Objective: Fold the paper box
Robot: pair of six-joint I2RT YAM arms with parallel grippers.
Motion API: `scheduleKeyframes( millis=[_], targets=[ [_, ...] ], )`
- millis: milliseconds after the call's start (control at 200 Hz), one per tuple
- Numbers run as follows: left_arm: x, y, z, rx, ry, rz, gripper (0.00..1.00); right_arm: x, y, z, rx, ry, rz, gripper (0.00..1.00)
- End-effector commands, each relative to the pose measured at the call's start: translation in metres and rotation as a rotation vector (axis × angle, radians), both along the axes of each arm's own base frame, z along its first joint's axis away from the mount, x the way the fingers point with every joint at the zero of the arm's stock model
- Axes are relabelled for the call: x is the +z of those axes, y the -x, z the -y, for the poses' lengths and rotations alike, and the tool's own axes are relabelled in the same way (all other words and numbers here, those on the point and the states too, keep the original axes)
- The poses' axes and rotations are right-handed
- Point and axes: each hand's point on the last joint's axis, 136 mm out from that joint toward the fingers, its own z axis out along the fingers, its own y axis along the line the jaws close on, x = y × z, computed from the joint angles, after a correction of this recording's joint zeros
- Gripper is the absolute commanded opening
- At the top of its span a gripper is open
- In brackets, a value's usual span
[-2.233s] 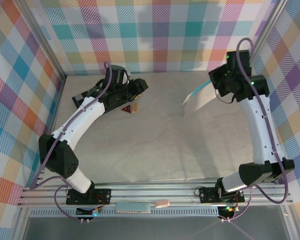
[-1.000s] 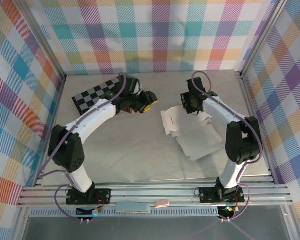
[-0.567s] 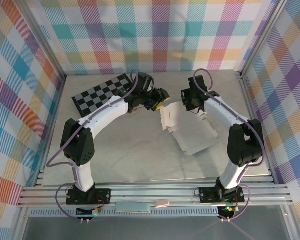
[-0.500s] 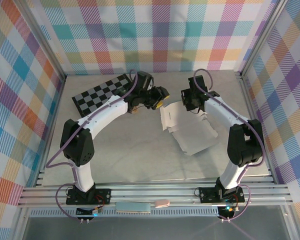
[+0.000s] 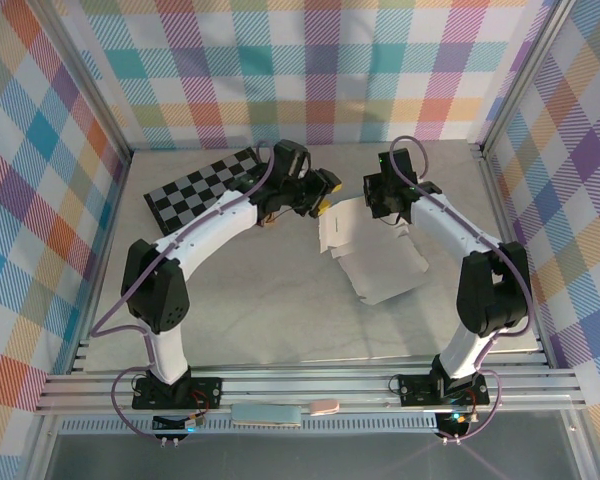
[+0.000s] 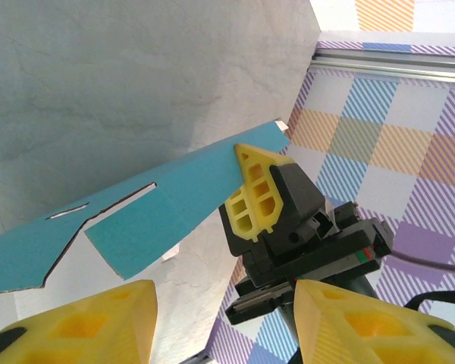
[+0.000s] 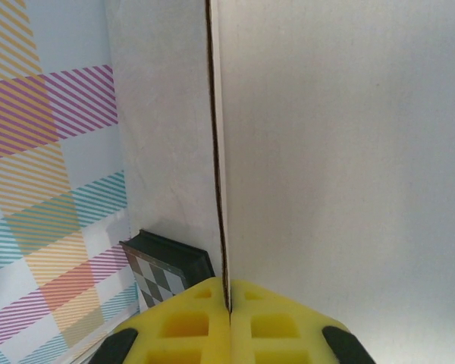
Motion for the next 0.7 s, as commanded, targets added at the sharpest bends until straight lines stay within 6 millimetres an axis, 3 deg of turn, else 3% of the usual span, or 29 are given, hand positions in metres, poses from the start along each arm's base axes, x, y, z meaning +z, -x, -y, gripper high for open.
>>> scheduleKeyframes(
  millis=[0, 480, 695],
  targets=[
    [0.005, 0.0, 0.018, -0.016, 0.042, -0.007, 0.51, 0.016, 0.002, -0.001, -0.01, -0.043, 0.04, 0.0],
    [-0.003, -0.008, 0.039, -0.031, 0.079, -0.009, 0.49, 0.02, 0.004, -0.002, -0.015, -0.067, 0.041, 0.0],
    [0.009, -0.014, 0.049, -0.038, 0.125, 0.034, 0.43, 0.022, 0.005, 0.0, -0.023, -0.063, 0.046, 0.0]
  ],
)
